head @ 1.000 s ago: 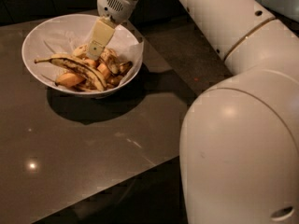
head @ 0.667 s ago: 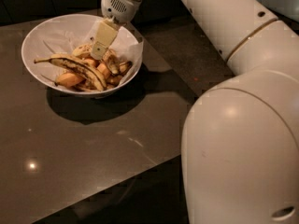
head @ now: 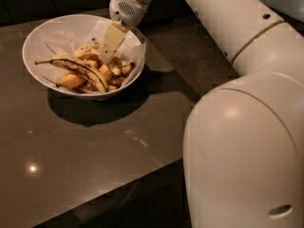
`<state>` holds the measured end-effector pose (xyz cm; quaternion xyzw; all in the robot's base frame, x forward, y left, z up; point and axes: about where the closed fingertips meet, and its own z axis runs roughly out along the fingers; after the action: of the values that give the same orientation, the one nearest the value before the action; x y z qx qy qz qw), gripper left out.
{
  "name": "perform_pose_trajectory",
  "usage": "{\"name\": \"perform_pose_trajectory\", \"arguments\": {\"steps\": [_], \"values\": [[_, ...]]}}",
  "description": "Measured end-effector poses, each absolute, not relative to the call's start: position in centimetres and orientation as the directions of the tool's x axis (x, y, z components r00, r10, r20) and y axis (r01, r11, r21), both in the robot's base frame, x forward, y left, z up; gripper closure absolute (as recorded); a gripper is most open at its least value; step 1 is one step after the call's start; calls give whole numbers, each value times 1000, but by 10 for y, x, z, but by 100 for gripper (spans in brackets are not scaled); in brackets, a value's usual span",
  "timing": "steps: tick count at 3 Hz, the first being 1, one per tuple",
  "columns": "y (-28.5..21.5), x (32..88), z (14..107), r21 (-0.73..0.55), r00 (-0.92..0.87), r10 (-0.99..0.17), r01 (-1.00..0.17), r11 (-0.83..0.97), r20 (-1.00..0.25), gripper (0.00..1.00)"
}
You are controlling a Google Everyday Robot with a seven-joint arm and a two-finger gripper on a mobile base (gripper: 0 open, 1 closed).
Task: Pick banana from white bowl
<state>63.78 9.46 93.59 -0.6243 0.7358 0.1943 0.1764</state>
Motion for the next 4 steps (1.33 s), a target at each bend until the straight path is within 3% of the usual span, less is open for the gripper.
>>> {"name": "perform_pose_trajectory", "arguments": {"steps": [4], "values": [[102, 651, 927, 102, -193, -871, -981, 164, -451, 36]]}}
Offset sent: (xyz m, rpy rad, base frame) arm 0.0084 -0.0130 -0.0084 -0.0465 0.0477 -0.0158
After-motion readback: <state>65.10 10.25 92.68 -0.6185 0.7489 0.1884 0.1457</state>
